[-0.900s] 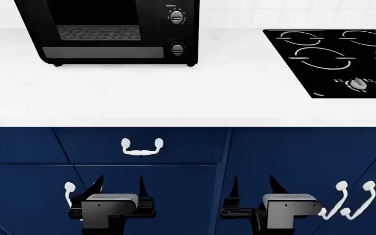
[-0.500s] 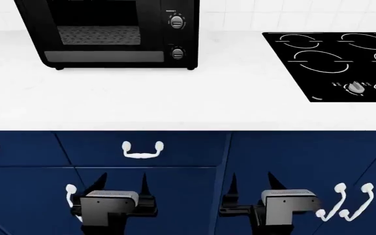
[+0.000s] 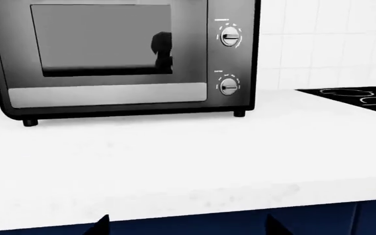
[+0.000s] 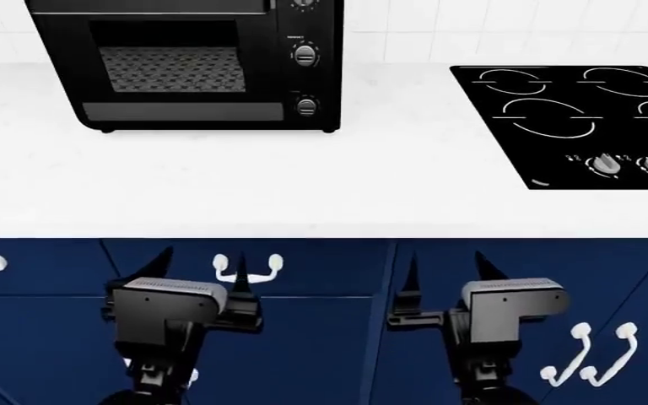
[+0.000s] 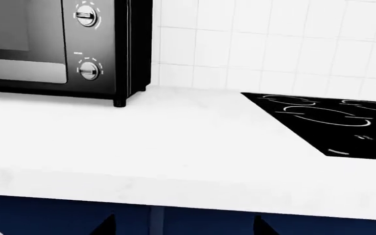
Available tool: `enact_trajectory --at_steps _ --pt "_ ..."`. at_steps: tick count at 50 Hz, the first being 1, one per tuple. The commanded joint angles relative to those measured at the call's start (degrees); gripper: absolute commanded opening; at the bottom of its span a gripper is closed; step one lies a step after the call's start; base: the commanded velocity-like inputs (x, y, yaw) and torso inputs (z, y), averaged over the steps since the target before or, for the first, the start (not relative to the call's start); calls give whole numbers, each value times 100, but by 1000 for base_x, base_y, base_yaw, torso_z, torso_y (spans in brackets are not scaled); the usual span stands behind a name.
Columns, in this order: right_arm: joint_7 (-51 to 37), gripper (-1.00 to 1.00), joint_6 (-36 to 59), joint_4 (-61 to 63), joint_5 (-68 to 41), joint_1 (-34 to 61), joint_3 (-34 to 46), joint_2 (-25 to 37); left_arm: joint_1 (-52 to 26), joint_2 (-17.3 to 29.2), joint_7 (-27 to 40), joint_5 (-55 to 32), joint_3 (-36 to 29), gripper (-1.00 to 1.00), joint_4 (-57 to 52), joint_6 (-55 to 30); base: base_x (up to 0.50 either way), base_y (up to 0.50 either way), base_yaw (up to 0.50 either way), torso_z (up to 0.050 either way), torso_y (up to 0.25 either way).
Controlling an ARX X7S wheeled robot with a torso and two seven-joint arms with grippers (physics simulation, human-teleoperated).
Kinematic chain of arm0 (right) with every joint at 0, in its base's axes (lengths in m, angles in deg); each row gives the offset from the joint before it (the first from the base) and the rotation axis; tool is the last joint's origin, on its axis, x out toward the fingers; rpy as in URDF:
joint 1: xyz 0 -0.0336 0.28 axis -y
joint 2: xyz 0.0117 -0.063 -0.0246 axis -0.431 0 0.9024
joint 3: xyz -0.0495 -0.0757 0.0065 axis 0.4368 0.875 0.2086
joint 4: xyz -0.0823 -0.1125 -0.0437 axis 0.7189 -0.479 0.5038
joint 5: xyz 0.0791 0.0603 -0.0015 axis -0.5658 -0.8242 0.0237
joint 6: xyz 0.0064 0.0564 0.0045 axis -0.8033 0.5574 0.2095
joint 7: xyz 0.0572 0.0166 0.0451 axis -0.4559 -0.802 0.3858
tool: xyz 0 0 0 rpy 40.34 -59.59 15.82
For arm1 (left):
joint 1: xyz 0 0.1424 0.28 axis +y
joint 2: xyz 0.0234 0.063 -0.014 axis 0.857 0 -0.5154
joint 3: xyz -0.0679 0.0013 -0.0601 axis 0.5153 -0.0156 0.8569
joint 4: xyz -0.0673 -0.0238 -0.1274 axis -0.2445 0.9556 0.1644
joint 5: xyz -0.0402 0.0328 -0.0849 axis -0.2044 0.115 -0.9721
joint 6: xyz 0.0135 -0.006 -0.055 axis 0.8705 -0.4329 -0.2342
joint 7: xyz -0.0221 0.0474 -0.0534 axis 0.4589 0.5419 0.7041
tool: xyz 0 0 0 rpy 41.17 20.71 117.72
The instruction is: Open the toaster oven door.
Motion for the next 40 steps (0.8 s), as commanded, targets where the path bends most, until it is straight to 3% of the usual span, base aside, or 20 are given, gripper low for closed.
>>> enact_trajectory --at_steps 1,9,22,27,40 --pt "-14 100 558 399 -17 466 13 237 -596 273 -8 -242 72 100 -732 -987 0 0 0 50 0" --pt "25 100 1003 544 -45 874 -6 392 -1121 390 7 -520 241 100 -1107 -1756 0 0 0 50 0" --pt "223 100 1807 591 -126 1926 68 608 -2595 728 111 -777 475 100 -1430 -3192 0 0 0 50 0" --pt "258 100 1909 575 -145 2069 109 636 -2835 853 169 -706 480 100 -1381 -3314 0 0 0 43 0" --pt "270 100 1978 618 -216 2054 146 657 -2789 928 233 -698 525 100 -1463 -3350 0 -107 0 0 0"
